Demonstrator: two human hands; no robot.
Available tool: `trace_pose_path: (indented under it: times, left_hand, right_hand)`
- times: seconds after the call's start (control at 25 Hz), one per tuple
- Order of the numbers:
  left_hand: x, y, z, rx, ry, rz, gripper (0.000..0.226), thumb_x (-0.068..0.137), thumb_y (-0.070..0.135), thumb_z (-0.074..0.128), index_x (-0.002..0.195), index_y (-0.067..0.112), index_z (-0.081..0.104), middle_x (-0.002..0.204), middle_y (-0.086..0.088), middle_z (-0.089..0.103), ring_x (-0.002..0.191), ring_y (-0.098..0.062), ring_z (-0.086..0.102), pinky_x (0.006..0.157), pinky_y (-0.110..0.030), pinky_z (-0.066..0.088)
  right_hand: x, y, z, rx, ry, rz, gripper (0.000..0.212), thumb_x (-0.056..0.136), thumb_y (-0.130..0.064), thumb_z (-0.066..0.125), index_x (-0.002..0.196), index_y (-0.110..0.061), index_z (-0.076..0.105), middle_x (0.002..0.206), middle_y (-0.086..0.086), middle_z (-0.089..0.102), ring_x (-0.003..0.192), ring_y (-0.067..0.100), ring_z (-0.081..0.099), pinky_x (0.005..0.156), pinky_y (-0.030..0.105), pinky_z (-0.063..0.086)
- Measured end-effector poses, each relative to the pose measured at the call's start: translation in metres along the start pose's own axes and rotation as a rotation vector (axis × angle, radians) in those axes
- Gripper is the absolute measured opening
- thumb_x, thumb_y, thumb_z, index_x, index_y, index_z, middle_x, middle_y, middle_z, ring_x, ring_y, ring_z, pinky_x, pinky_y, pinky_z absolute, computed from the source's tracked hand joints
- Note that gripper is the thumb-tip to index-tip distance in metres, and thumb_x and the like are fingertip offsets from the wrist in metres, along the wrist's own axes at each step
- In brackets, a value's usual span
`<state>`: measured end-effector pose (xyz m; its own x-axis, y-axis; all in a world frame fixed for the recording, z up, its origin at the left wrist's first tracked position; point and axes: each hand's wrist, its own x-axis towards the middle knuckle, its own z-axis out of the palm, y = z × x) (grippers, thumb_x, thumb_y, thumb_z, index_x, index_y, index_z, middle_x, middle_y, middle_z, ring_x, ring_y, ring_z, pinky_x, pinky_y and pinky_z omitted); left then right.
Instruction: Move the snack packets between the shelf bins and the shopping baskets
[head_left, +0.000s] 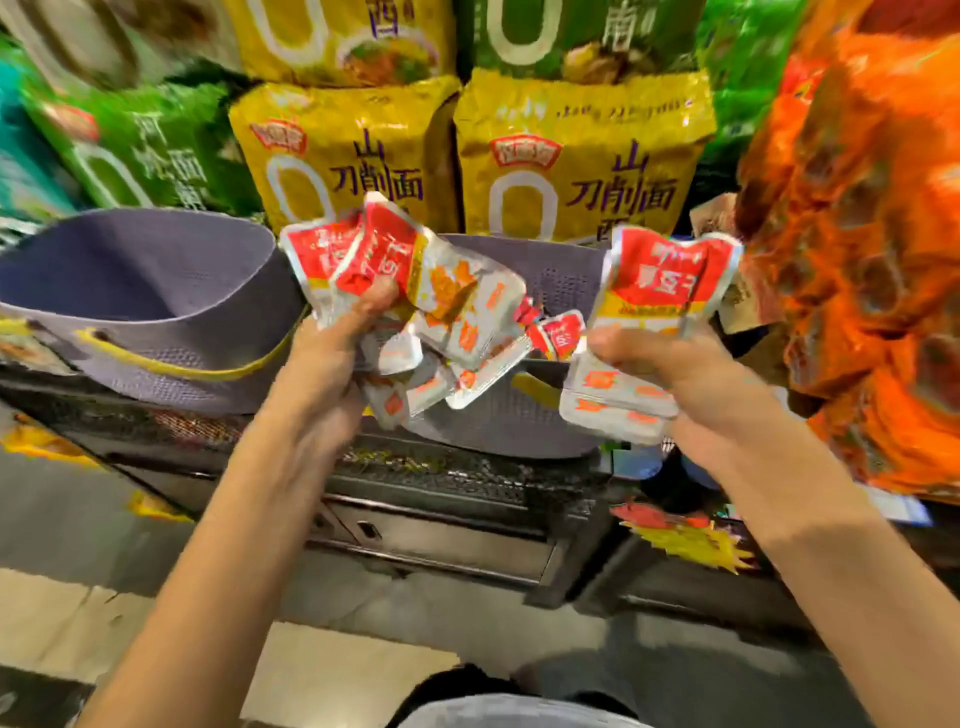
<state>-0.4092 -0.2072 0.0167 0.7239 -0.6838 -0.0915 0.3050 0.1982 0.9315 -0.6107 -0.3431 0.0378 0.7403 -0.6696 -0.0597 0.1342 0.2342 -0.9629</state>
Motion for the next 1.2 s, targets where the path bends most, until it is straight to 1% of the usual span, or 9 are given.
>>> trace_pose_path:
  times: [0.12,0.28,0.44,0.56,0.68,0.72,0.8,0.96,1.2]
  left_hand:
    - [0.047,0.029,0.011,-0.008,-0.071,0.054,0.069,0.059,0.029,0.085,0.119,0.007,0.061,0.111,-0.011,0.069,0.097,-0.025,0.068,0.082,-0.039,0.056]
    - [0.091,0.032,0.025,0.152,-0.122,-0.003,0.012,0.080,0.012,0.066,0.092,0.011,0.064,0.071,0.003,0.073,0.060,-0.009,0.068,0.054,-0.027,0.055]
    - [0.121,0.005,0.018,0.352,-0.111,-0.210,0.024,0.065,0.010,0.079,0.086,0.010,0.068,0.076,-0.006,0.074,0.057,-0.012,0.068,0.056,-0.023,0.055]
    - [0.133,-0.009,0.013,0.647,-0.113,-0.215,0.046,0.049,0.015,0.092,0.088,0.009,0.070,0.086,-0.008,0.074,0.079,-0.022,0.070,0.079,-0.036,0.057]
    - [0.137,-0.014,0.012,0.836,-0.147,-0.223,0.055,0.047,0.029,0.093,0.091,0.012,0.066,0.095,-0.007,0.072,0.085,-0.022,0.067,0.085,-0.038,0.055]
    - [0.139,-0.014,0.011,0.875,-0.133,-0.210,0.063,0.045,0.034,0.093,0.095,0.012,0.063,0.099,-0.007,0.071,0.090,-0.023,0.066,0.088,-0.040,0.054]
    - [0.140,-0.013,0.011,0.936,-0.070,-0.155,0.067,0.052,0.035,0.091,0.106,0.013,0.057,0.110,-0.006,0.066,0.101,-0.024,0.062,0.092,-0.041,0.051]
    - [0.137,-0.011,0.013,0.981,-0.064,-0.112,0.083,0.069,0.041,0.081,0.136,0.013,0.040,0.130,-0.006,0.053,0.117,-0.024,0.052,0.097,-0.037,0.045]
    - [0.126,-0.007,0.017,1.339,-0.146,0.359,0.054,0.082,0.049,0.063,0.126,0.018,0.054,0.125,-0.003,0.059,0.112,-0.022,0.055,0.085,-0.032,0.045]
  right_hand:
    - [0.051,-0.031,0.007,-0.087,0.022,-0.068,0.015,0.060,-0.006,0.071,0.069,-0.015,0.063,0.058,-0.004,0.067,0.051,0.008,0.063,0.051,0.023,0.053]
    - [0.107,-0.021,0.001,-0.242,0.071,0.056,0.017,0.070,0.000,0.074,0.081,-0.009,0.065,0.065,0.001,0.070,0.058,0.014,0.067,0.059,0.030,0.058]
    - [0.134,0.018,-0.007,-0.448,0.099,0.291,0.111,0.033,-0.035,0.094,0.128,-0.001,0.049,0.110,0.012,0.067,0.093,0.020,0.067,0.090,0.039,0.053]
    - [0.143,0.033,-0.016,-0.651,0.105,0.264,0.085,0.039,-0.028,0.093,0.114,-0.009,0.057,0.103,0.008,0.068,0.092,0.024,0.065,0.083,0.042,0.055]
    - [0.147,0.040,-0.020,-0.816,0.077,0.276,0.114,0.016,-0.058,0.088,0.117,-0.017,0.056,0.111,0.005,0.067,0.101,0.026,0.064,0.088,0.047,0.053]
    - [0.149,0.043,-0.023,-0.823,0.056,0.284,0.108,0.020,-0.057,0.090,0.114,-0.015,0.057,0.109,0.005,0.068,0.099,0.024,0.065,0.088,0.047,0.053]
    - [0.143,0.037,-0.015,-0.790,0.076,0.290,0.069,0.041,-0.038,0.093,0.099,-0.012,0.064,0.096,0.006,0.071,0.089,0.023,0.068,0.087,0.047,0.054]
    - [0.137,0.031,-0.007,-0.804,0.193,0.231,0.027,0.069,-0.027,0.082,0.080,-0.014,0.061,0.087,0.007,0.069,0.090,0.026,0.066,0.090,0.048,0.051]
    - [0.129,0.028,-0.002,-1.036,0.329,0.058,0.049,0.083,-0.035,0.066,0.127,-0.017,0.055,0.115,0.003,0.066,0.107,0.022,0.059,0.086,0.035,0.046]
